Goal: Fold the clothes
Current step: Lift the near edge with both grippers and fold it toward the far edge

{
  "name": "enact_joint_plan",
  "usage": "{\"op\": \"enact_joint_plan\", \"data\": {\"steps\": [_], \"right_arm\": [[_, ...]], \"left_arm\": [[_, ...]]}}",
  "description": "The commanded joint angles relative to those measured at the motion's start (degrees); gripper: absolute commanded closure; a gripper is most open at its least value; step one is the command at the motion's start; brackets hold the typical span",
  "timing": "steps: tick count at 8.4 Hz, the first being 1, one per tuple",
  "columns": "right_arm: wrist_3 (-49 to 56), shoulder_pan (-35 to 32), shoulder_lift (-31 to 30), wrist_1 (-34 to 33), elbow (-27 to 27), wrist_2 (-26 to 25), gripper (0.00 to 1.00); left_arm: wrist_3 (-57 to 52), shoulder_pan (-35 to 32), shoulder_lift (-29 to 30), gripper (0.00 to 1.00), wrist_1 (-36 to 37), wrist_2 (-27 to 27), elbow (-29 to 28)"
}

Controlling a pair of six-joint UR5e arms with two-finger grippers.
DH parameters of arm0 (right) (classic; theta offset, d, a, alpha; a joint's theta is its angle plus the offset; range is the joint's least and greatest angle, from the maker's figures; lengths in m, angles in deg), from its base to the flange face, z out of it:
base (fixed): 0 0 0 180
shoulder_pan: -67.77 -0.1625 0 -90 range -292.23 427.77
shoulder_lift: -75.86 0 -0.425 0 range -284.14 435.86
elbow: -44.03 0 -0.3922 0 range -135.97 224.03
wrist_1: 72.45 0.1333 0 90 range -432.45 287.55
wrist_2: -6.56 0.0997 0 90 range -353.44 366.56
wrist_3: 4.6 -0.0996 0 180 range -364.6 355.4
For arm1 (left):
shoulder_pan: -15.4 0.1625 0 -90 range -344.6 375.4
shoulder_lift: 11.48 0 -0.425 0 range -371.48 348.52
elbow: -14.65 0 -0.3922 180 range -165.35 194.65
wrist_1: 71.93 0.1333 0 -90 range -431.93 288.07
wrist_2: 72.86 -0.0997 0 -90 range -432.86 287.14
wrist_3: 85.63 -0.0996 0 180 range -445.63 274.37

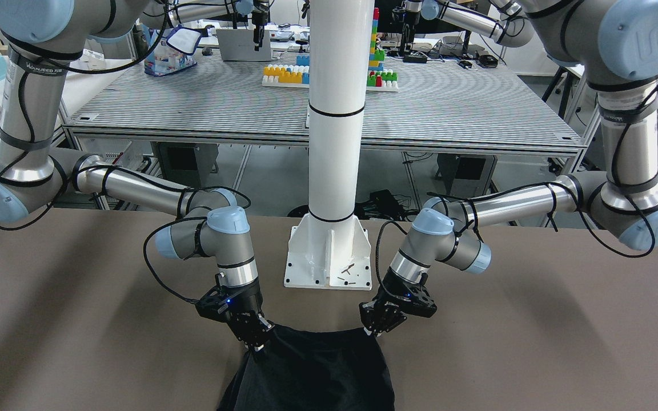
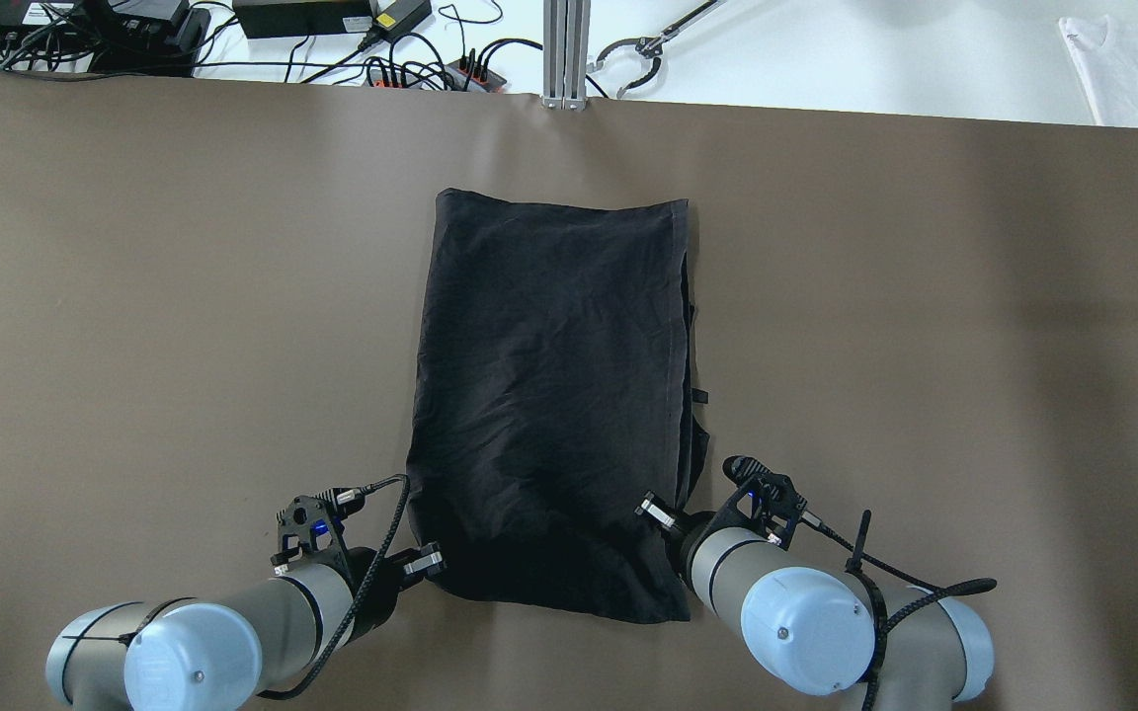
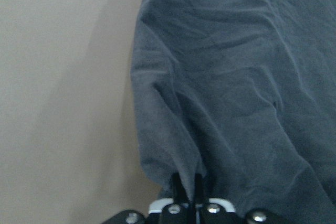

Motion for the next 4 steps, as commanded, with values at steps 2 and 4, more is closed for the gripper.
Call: {"op": "enact_joint_plan", "data": {"steps": [2, 4], "right_arm": [[0.0, 5.3, -4.2, -2.3, 10.6, -2.2, 1.0], [0.1, 6.1, -4.2, -10.9, 18.9, -2.0, 1.0]], "left_arm": [[0.2, 0.8, -1.0, 1.0, 13.7, 1.1, 15.9], [0.1, -0.1, -0.1, 1.0, 21.8, 6.4, 22.4]]}}
